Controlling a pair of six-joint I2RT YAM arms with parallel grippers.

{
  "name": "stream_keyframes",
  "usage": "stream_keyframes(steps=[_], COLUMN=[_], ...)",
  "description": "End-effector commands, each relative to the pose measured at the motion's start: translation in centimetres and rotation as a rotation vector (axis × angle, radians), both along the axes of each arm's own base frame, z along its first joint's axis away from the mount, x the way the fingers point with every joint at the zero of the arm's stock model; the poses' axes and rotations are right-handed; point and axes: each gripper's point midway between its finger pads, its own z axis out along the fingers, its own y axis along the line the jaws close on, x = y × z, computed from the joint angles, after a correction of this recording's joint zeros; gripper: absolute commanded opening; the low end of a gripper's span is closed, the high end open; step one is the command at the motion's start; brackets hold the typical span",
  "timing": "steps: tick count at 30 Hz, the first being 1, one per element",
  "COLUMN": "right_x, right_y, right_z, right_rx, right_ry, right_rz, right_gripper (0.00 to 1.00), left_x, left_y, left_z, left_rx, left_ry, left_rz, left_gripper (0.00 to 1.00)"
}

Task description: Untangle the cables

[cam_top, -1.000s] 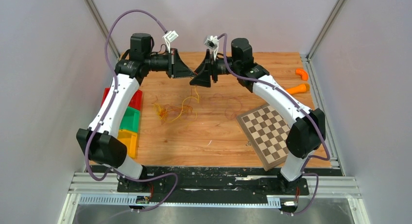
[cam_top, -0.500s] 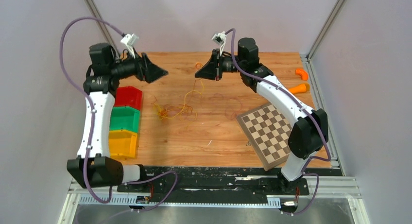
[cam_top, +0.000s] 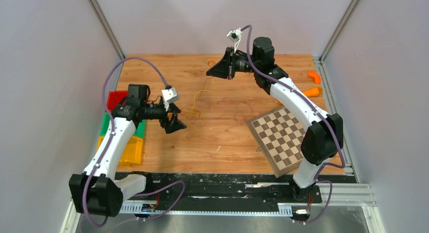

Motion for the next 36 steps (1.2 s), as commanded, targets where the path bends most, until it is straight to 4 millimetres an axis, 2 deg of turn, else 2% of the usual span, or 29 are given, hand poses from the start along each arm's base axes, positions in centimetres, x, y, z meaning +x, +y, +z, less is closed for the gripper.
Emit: stream_keyframes(steps=[1,4,7,9,10,11,13,16,17,19,21,22,23,24,25,26,27,28,30,32,36], right_x=[-0.9,-0.8,-0.7,-0.5,-0.4,-0.2,0.7,3.0,3.9,5.8,7.5,8.0,8.3,8.5,8.6,8.6,8.4,8.2,7.6,6.5,3.6], right_y=[-0.4,-0.6,-1.1,-1.6,-1.8,-2.1,-3.0,-5.1,-5.9,-7.3,-8.4,-8.6,-8.5,-8.4,-8.2,-8.2,-8.2,-8.3,-8.6,-8.5,-6.9], right_z=[3.5,3.7,4.2,4.6,4.7,4.7,4.7,3.8,3.2,1.5,-0.8,-2.2,-3.5,-4.8,-5.9,-6.8,-7.4,-7.7,-7.5,-6.1,-2.9], right_rx=[0.055,0.057,0.065,0.068,0.069,0.069,0.068,0.054,0.042,-0.001,-0.053,-0.084,-0.113,-0.142,-0.167,-0.185,-0.2,-0.211,-0.216,-0.19,-0.141], right_ry=[-0.069,-0.068,-0.07,-0.073,-0.075,-0.076,-0.077,-0.061,-0.061,-0.062,-0.06,-0.045,-0.031,-0.007,0.022,0.051,0.068,0.072,0.045,0.008,-0.099], right_rz=[0.003,0.002,-0.002,-0.01,-0.014,-0.021,-0.052,-0.13,-0.162,-0.231,-0.293,-0.305,-0.302,-0.291,-0.278,-0.264,-0.256,-0.255,-0.254,-0.221,-0.146], right_gripper=[0.0,0.0,0.0,0.0,0.0,0.0,0.0,0.0,0.0,0.0,0.0,0.0,0.04,0.22,0.45,0.62,0.76,0.86,0.95,0.98,1.0], left_x=[1.9,2.8,3.9,3.9,3.7,3.3,2.7,1.2,0.8,0.5,0.7,1.0,1.5,2.1,3.1,4.3,4.8,5.8,7.4,8.7,10.1], left_y=[-0.8,-1.2,-0.7,-0.3,-0.2,0.0,0.3,0.4,0.4,-0.1,-1.2,-2.0,-2.8,-3.7,-4.4,-5.3,-5.7,-6.3,-6.9,-7.1,-7.5], left_z=[-1.9,-3.4,-5.9,-7.5,-7.9,-8.4,-8.7,-8.0,-7.8,-6.2,-3.6,-1.6,-0.3,1.8,3.3,5.7,6.9,8.9,11.1,12.6,14.5], left_rx=[0.078,0.107,0.168,0.205,0.217,0.234,0.256,0.255,0.247,0.205,0.141,0.09,0.061,0.001,-0.042,-0.116,-0.152,-0.21,-0.276,-0.332,-0.457], left_ry=[-0.106,-0.089,-0.07,-0.053,-0.048,-0.047,-0.049,-0.06,-0.048,-0.033,-0.009,0.039,0.043,0.124,0.127,0.202,0.242,0.309,0.402,0.454,0.513], left_rz=[-0.097,-0.125,-0.139,-0.162,-0.176,-0.204,-0.226,-0.249,-0.247,-0.219,-0.179,-0.13,-0.11,-0.038,-0.006,0.066,0.099,0.143,0.236,0.321,0.412], left_gripper=[0.9,0.81,0.76,0.71,0.64,0.51,0.37,0.22,0.1,0.0,0.0,0.0,0.0,0.0,0.0,0.0,0.0,0.0,0.0,0.0,0.0])
